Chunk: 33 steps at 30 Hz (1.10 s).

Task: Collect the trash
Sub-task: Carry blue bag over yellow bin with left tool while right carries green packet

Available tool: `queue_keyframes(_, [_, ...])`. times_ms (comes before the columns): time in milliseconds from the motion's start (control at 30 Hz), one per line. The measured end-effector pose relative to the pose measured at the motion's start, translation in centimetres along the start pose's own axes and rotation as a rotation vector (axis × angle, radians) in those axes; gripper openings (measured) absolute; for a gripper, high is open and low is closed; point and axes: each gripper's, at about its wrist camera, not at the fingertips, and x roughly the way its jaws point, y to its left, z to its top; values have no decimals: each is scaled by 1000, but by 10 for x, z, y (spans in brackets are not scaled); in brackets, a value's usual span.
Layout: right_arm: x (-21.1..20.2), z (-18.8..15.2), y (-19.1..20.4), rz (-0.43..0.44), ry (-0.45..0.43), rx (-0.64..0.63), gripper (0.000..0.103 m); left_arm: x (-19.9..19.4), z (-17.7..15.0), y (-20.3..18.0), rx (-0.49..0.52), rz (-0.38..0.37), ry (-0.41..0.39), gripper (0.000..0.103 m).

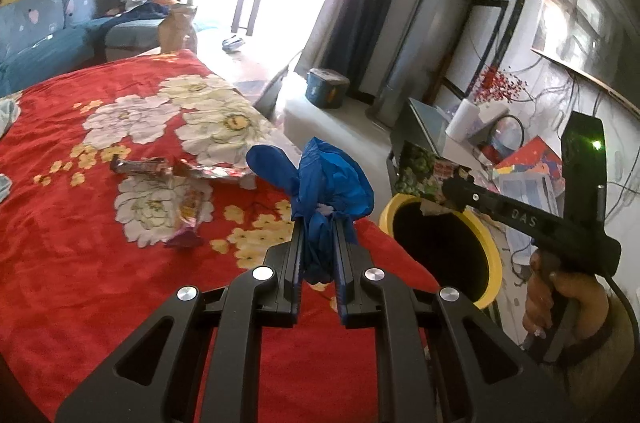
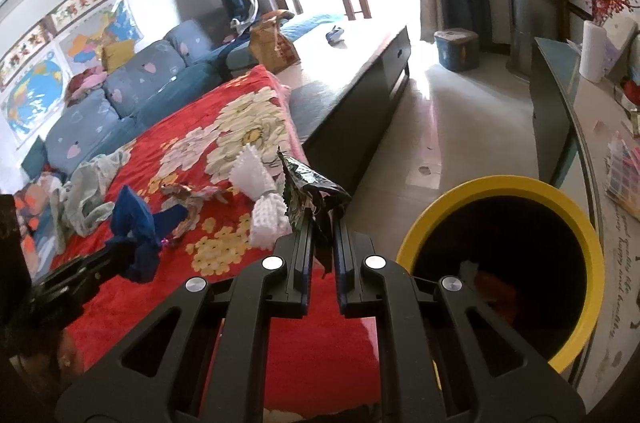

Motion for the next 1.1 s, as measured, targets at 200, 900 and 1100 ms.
queue_keyframes(200, [-5, 0, -17, -26, -9, 30, 6, 7, -3, -16, 34, -21, 13, 13])
queue_keyframes(900, [-15, 0, -67, -119, -32, 137, 6, 29, -9, -67, 142, -90, 46, 13])
queue_keyframes(1100, [-18, -1, -80, -150, -40, 163, 6, 39, -10, -82, 165, -115, 59, 13])
